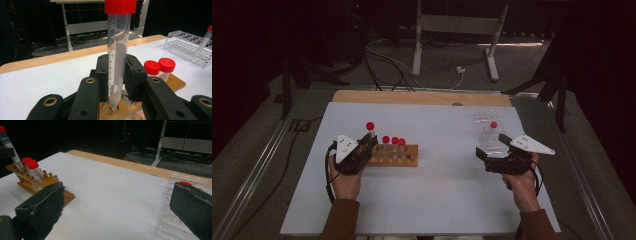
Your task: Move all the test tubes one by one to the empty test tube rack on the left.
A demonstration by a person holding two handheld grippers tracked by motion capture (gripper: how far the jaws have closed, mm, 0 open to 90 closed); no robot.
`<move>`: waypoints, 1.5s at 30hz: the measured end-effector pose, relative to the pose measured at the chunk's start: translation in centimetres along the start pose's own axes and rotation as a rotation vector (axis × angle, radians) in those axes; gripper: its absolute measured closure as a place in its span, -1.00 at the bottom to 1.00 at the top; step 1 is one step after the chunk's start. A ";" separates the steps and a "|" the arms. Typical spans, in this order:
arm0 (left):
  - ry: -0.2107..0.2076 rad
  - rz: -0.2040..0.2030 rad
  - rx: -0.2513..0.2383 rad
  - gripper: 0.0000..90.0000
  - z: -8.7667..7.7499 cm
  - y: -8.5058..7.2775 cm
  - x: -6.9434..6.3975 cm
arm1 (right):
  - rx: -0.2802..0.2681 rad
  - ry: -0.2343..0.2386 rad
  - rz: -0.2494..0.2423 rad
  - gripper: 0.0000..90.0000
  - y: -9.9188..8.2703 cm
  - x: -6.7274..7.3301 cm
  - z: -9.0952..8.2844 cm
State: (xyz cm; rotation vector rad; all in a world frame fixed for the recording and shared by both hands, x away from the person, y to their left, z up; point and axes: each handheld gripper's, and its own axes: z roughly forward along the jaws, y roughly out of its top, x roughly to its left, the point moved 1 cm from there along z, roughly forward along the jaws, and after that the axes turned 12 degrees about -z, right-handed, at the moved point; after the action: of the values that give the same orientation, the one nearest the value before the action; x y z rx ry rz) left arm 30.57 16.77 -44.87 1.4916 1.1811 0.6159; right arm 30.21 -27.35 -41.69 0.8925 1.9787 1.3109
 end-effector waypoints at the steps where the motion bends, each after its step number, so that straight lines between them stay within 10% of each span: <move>1: 0.004 0.000 0.002 0.69 0.1 -0.1 0.0 | -0.001 0.000 -0.001 -1.00 0.0 0.0 0.0; 45: 0.048 -0.012 0.115 0.66 1.3 -3.2 1.0 | -0.009 0.007 -0.001 -1.00 0.0 0.0 -0.2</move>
State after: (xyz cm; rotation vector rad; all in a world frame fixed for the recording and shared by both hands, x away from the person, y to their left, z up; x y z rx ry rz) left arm 30.93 16.85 -48.42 1.5729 1.2798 0.5868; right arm 30.04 -27.44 -41.67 0.8836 1.9771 1.3233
